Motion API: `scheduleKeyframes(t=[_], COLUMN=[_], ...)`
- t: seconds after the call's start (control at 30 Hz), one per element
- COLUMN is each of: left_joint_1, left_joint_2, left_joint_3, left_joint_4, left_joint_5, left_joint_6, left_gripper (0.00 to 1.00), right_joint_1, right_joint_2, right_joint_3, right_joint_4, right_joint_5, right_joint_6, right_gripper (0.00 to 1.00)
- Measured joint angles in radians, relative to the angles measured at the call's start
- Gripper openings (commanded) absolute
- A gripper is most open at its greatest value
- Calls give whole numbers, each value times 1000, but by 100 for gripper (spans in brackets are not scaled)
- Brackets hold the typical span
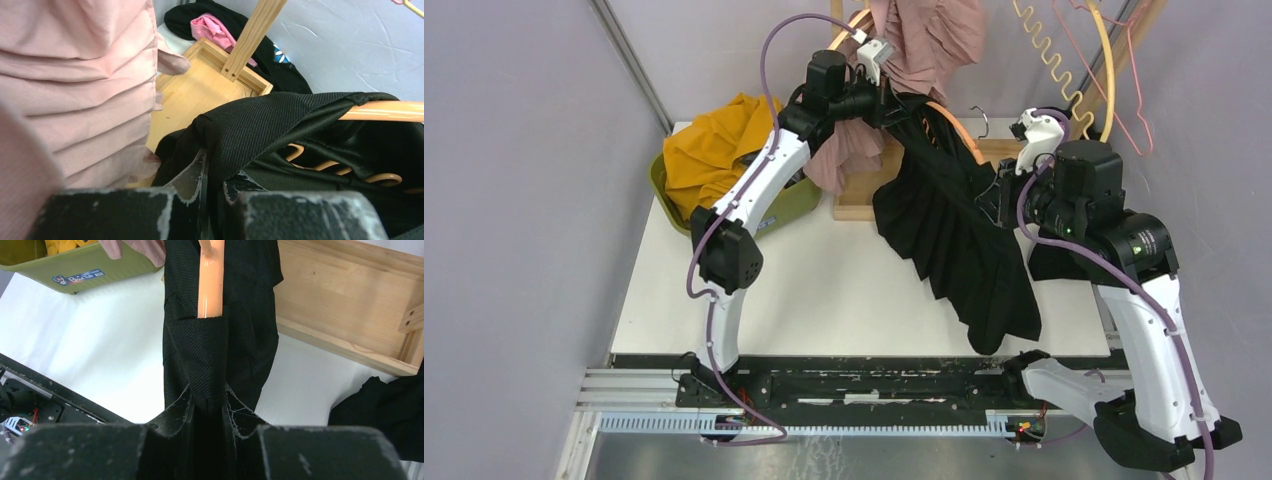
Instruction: Remove the skirt from the hanger
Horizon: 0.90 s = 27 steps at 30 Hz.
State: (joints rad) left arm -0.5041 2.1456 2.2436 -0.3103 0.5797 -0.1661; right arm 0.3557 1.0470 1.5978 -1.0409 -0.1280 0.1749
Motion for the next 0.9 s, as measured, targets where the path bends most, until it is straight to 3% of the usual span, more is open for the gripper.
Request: scheduleKeyframes(t=[0.3, 0.9], left_joint_1=[-10, -14], left_joint_2=[-48, -73], left_joint_3=[-96, 14], left_joint_4=[14, -64], left_joint_5=[17, -20], left_joint_6=[2, -10], left_gripper=[10, 9], right_joint_1=[0, 44], right_joint_2=[11, -40], right_joint_3=[62, -7], right_joint_4=[-69, -171], right_joint_5=[-8, -127], right_joint_6=[-53, -65], right_gripper=[1, 1])
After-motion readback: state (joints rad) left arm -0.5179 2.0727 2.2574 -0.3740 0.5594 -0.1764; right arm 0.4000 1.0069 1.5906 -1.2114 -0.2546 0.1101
